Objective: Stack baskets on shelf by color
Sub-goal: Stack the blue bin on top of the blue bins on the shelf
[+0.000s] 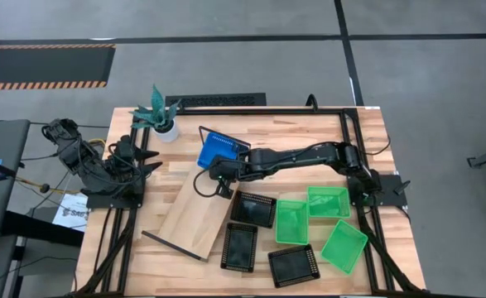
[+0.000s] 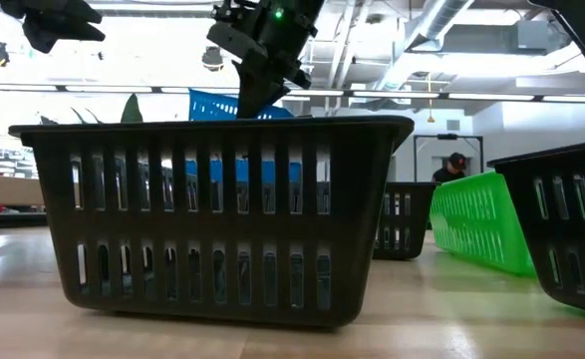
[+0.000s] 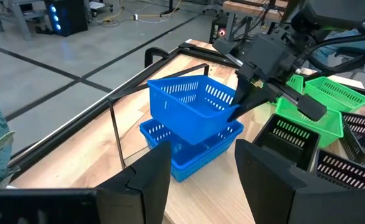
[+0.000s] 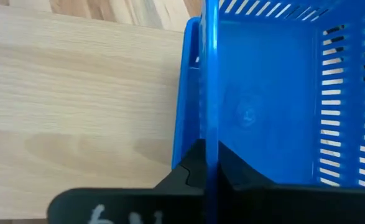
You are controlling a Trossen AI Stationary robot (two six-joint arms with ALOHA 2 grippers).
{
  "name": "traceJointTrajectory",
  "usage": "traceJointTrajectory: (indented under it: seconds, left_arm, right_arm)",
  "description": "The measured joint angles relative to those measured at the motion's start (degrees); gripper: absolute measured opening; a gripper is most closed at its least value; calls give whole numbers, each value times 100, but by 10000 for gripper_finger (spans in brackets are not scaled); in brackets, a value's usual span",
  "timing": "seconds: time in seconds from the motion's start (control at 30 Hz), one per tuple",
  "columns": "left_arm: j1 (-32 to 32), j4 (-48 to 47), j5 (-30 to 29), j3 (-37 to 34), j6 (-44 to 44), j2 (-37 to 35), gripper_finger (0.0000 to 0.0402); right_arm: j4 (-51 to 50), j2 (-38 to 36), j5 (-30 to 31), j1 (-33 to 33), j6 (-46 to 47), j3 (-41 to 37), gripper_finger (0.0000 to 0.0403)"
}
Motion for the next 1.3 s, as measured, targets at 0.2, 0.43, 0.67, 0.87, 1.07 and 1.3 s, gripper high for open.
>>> traceJointTrajectory:
  seconds: [0.2, 0.43, 0.67, 0.87, 1.07, 1.3]
  left_arm:
    - [-1, 0, 2, 0, 0, 0, 169]
    - [0, 0, 7, 0, 0, 0, 169]
    - [0, 0, 7, 0, 0, 0, 169]
    - [-2, 0, 19, 0, 0, 0, 169]
    - [-1, 0, 17, 0, 1, 0, 169]
    - [0, -2, 17, 0, 0, 0, 169]
  right_arm:
    - [-1, 0, -42, -69, 92, 0, 22]
    - [-60, 0, -332, -153, 111, 0, 27]
    - [-77, 0, -333, -172, 109, 0, 51]
    - [-71, 0, -399, -209, 118, 0, 63]
    - [-71, 0, -399, -237, 155, 0, 80]
    - [-71, 0, -399, -273, 153, -2, 106]
